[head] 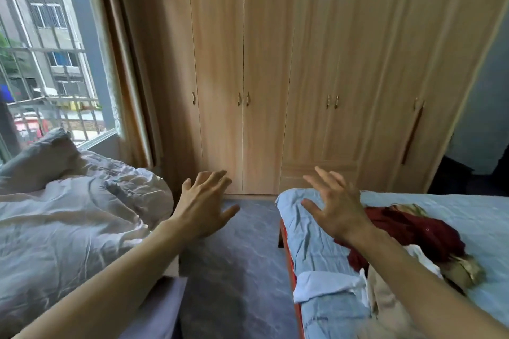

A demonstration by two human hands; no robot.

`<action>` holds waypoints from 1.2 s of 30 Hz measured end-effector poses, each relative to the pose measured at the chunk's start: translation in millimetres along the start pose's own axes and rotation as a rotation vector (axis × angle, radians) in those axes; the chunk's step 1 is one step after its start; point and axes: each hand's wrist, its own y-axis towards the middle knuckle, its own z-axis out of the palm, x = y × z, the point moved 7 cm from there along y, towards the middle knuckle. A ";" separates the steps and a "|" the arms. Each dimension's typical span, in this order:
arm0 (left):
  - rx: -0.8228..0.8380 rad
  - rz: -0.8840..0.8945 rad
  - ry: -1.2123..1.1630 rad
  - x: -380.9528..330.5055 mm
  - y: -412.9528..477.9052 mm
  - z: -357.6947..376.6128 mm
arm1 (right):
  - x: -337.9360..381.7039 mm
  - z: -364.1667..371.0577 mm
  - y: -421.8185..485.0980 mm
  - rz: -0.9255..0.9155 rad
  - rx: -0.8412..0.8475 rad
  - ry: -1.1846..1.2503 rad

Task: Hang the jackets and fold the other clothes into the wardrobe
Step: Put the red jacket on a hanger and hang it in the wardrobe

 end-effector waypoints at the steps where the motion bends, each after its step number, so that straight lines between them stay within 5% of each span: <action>1: -0.004 0.001 0.012 2.9 17.5 5.5 | -8.5 7.9 14.5 0.003 0.001 0.003; 19: 0.000 -0.064 -0.072 63.2 251.3 111.1 | -101.9 95.4 244.6 0.032 0.074 0.034; 36: 0.090 0.093 -0.230 133.5 474.5 247.5 | -150.9 160.2 442.6 0.212 0.065 -0.155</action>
